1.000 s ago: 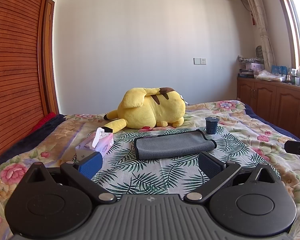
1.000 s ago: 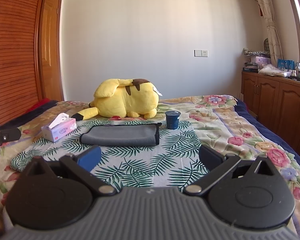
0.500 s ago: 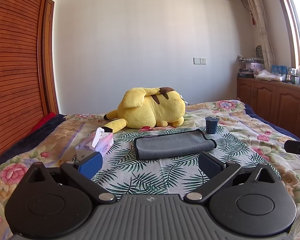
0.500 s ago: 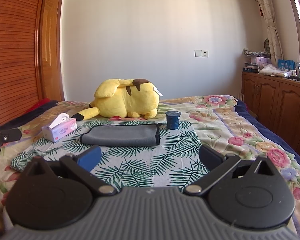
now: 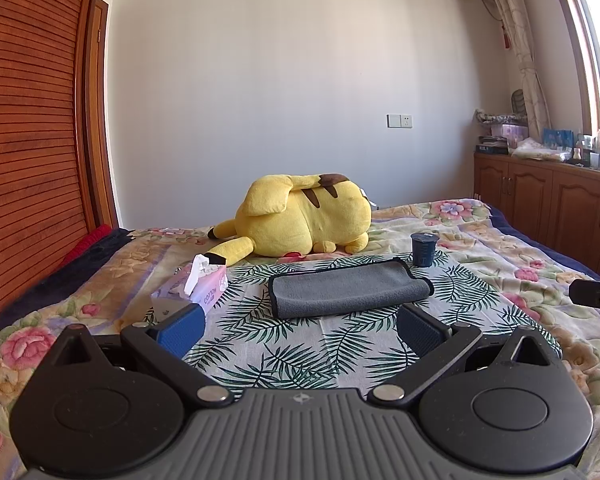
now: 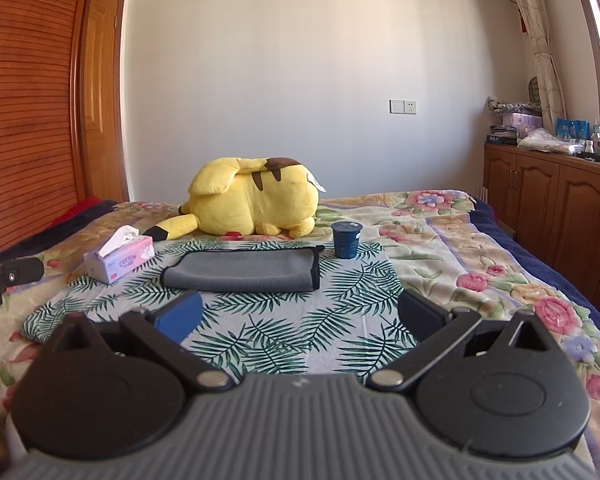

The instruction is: Fold towel

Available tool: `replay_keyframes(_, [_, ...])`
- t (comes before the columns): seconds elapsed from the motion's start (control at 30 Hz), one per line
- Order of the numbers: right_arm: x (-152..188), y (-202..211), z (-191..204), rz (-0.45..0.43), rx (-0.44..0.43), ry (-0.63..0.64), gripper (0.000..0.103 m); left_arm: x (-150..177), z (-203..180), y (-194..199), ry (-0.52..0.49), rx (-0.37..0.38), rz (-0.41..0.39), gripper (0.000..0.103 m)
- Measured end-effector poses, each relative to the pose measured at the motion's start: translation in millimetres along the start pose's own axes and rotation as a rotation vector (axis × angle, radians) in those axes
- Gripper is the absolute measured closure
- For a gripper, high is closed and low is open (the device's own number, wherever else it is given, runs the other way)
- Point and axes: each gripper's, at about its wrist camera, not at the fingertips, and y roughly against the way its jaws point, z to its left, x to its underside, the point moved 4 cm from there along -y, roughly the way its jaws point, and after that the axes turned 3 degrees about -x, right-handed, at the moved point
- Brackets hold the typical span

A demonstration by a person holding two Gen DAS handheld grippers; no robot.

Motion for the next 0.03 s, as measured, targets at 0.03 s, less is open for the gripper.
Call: replay_keyframes(0.03, [-0.1, 0.0, 0.0, 0.0, 0.0, 0.0, 0.0, 0.2, 0.0, -0.4, 0.0, -0.001, 0.0, 0.016])
